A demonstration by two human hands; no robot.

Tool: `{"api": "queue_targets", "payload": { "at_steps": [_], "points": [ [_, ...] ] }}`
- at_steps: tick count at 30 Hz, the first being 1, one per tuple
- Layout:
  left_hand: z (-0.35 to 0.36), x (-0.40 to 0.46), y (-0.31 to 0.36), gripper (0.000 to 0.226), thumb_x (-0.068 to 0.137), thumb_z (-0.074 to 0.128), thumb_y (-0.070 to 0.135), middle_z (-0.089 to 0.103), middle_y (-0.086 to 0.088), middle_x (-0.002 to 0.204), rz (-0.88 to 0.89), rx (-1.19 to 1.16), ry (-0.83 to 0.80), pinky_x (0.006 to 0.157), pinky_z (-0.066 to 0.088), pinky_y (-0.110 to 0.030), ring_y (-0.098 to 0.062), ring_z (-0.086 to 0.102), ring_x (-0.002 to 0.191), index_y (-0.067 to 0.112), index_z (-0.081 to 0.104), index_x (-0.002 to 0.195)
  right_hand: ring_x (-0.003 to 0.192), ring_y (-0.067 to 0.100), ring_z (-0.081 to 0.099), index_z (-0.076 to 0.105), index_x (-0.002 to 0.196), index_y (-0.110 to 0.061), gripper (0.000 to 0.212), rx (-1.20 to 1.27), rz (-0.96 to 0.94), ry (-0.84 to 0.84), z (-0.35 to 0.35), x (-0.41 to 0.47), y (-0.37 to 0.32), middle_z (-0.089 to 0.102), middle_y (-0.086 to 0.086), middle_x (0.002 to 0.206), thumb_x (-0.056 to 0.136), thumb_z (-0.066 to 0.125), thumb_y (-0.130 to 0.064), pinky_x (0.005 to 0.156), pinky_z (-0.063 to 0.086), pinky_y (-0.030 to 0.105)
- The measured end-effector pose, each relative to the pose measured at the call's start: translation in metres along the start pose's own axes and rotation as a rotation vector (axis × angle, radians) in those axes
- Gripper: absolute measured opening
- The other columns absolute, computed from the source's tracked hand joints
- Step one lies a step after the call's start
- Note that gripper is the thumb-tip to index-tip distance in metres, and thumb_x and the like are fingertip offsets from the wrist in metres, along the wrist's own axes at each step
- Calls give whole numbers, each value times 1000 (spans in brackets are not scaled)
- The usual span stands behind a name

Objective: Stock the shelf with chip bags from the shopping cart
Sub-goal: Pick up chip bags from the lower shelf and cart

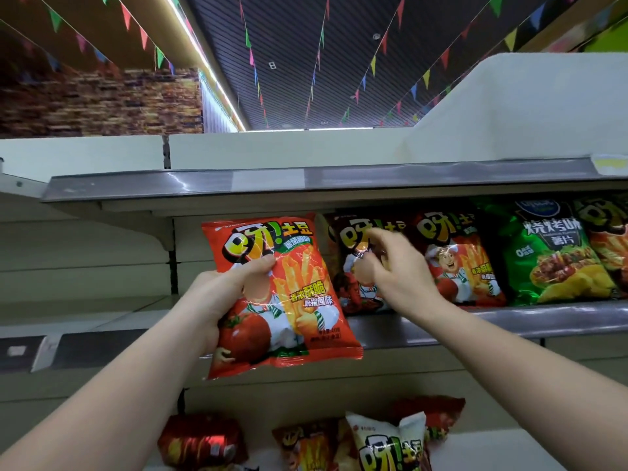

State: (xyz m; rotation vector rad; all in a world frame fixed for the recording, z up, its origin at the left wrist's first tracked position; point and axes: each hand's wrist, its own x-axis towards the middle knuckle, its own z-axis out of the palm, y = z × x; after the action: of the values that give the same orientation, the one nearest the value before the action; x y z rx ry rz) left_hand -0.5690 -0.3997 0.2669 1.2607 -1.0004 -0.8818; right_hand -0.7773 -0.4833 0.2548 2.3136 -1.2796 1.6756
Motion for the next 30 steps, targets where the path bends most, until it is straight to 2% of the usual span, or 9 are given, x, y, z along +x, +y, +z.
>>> {"api": "queue_targets", "payload": {
  "at_steps": [5,8,10,14,18,21,25,27,30],
  "points": [
    [-12,6,-1,63,65,82,41,72,-15,96,-1,-1,24,75,55,-38,-32,69,80,5,63,112,96,11,65,45,127,-26,53,515,267,-467,33,-14,-46,62,-7,110,84,53,-56,86,53,33],
    [-22,14,0,64,65,83,41,72,-15,93,17,-2,40,80,56,-40,-31,69,80,4,64,113,93,20,69,43,128,-23,56,705,433,-560,49,-15,-57,66,2,112,81,63,-48,83,55,39],
    [-28,21,-1,64,66,82,42,70,-15,92,24,5,32,80,55,-39,-30,68,78,1,63,112,93,25,69,49,123,-17,48,708,474,-551,60,-12,-59,69,7,107,84,65,-39,84,55,43],
    [-38,39,-1,53,77,75,38,70,-14,90,62,-28,-10,52,57,-30,-21,68,58,5,59,116,91,30,68,57,114,-10,37,726,593,-499,73,5,-63,71,14,101,86,63,-34,87,53,44],
    [-42,63,-1,60,84,69,28,62,-12,114,177,119,59,72,53,-31,-25,64,91,8,44,135,79,27,67,57,114,-7,39,664,644,-447,86,31,-66,70,14,95,87,63,-35,84,54,41],
    [-38,78,0,42,88,65,23,61,-10,109,200,258,17,62,45,-25,-19,59,83,8,52,125,77,29,66,53,119,-5,46,590,678,-402,100,49,-62,68,15,94,87,62,-37,84,54,41],
    [-27,102,2,41,92,60,24,53,-7,106,139,427,22,78,39,-28,-20,51,90,9,47,127,66,22,59,56,107,-8,34,614,728,-408,116,68,-52,61,9,76,88,60,-37,73,51,32],
    [-20,115,5,32,94,58,23,54,-8,100,122,524,22,79,41,-29,-19,51,85,9,50,121,73,22,57,54,119,-6,41,635,722,-385,121,76,-42,60,8,84,90,58,-34,71,44,26],
    [-4,130,8,25,94,57,17,59,-11,107,130,621,-26,78,43,-27,-20,54,90,11,52,118,114,30,51,47,130,-4,44,604,705,-257,127,87,-27,54,13,125,92,56,-25,84,35,24]
  ]
}}
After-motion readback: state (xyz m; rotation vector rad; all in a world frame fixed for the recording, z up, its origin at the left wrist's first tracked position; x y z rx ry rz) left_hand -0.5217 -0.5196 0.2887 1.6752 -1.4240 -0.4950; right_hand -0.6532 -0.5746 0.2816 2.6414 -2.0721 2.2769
